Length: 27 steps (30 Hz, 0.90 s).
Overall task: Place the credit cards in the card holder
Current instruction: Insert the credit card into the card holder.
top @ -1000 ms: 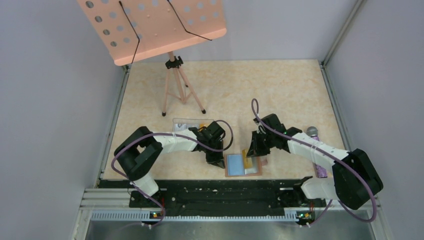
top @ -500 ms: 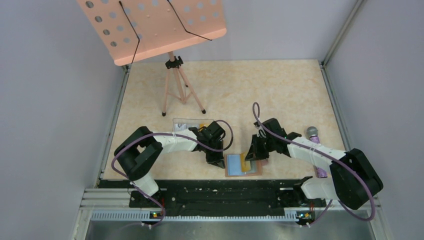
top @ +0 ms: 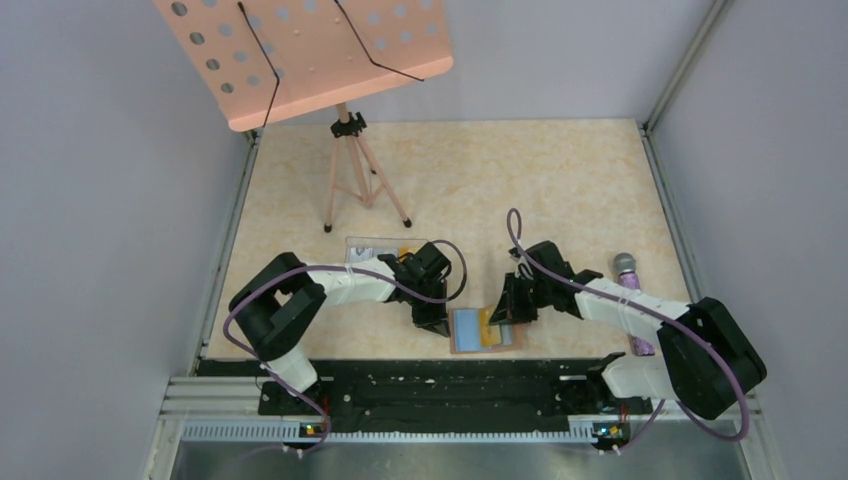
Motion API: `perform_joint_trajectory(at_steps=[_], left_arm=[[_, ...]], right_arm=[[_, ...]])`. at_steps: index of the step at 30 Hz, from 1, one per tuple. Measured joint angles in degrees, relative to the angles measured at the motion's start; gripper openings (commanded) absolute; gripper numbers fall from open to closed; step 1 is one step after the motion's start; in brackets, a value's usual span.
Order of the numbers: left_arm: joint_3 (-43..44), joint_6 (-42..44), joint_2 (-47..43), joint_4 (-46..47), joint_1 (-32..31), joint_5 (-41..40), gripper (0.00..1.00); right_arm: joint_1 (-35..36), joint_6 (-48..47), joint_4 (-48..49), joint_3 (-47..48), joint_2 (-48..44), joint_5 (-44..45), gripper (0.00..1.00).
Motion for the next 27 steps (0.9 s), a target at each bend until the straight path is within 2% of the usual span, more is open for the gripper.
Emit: perform_joint_trajectory(at_steps=[10, 19, 27], left_arm=[[0.11, -0.04, 0.04, -0.11, -0.04, -0.02, 0.00], [0.70, 0.07, 0.37, -0.70, -0.17, -0.04, 0.00], [0.74, 0.04, 0.39, -0.76, -0.20, -0.07, 0.00]], right_arm=[[-0.15, 1.70, 4.11, -2.25, 0.04, -1.40, 0.00], [-0.15, 2.58, 5.88, -3.04, 0.44, -1.90, 0.09], [-0.02, 4.28, 5.55, -2.89, 2.25, -1.27, 0.08]])
